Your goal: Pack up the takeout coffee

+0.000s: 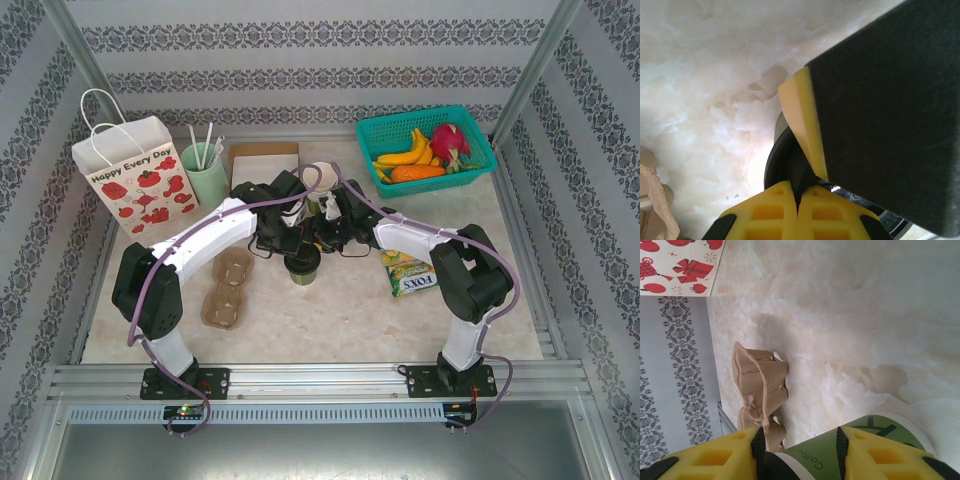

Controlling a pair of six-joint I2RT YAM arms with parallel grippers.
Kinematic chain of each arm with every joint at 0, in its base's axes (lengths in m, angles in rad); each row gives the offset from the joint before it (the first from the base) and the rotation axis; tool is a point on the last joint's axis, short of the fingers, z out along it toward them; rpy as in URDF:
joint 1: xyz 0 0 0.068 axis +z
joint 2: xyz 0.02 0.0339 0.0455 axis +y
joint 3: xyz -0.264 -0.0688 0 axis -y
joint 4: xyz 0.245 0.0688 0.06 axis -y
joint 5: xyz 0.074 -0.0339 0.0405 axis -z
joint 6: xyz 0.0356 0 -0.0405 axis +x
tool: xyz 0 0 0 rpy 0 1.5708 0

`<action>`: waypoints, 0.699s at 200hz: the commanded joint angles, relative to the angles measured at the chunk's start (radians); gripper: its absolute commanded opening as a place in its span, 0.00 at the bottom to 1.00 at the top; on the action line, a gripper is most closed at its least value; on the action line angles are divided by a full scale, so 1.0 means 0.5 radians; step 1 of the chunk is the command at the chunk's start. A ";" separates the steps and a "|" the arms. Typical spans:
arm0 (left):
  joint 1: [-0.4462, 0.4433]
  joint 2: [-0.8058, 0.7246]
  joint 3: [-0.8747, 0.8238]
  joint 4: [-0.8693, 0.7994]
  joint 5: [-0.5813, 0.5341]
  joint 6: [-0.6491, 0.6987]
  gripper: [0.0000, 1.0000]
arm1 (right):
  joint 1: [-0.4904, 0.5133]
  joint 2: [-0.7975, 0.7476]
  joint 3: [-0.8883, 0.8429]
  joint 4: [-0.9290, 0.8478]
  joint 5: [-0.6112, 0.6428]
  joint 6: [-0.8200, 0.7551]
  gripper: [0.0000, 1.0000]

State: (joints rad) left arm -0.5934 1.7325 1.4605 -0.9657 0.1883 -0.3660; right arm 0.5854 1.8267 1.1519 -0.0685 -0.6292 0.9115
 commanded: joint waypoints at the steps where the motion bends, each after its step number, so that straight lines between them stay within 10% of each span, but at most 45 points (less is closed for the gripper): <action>1: -0.059 0.097 -0.066 0.000 -0.092 -0.043 0.00 | 0.104 -0.087 -0.010 -0.251 0.047 -0.083 0.47; 79: -0.053 0.085 0.038 -0.129 -0.277 -0.240 0.00 | 0.059 -0.635 -0.413 -0.187 0.666 -0.281 0.76; 98: -0.052 0.090 0.058 -0.143 -0.269 -0.316 0.00 | 0.061 -0.736 -0.462 -0.186 0.715 -0.351 0.97; 140: -0.047 0.108 0.092 -0.143 -0.235 -0.433 0.00 | 0.127 -0.915 -0.589 -0.072 0.786 -0.574 0.98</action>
State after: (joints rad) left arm -0.6144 1.7515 1.4979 -0.9882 0.1001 -0.5243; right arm 0.6212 1.4197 0.8997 -0.1429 -0.2871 0.7277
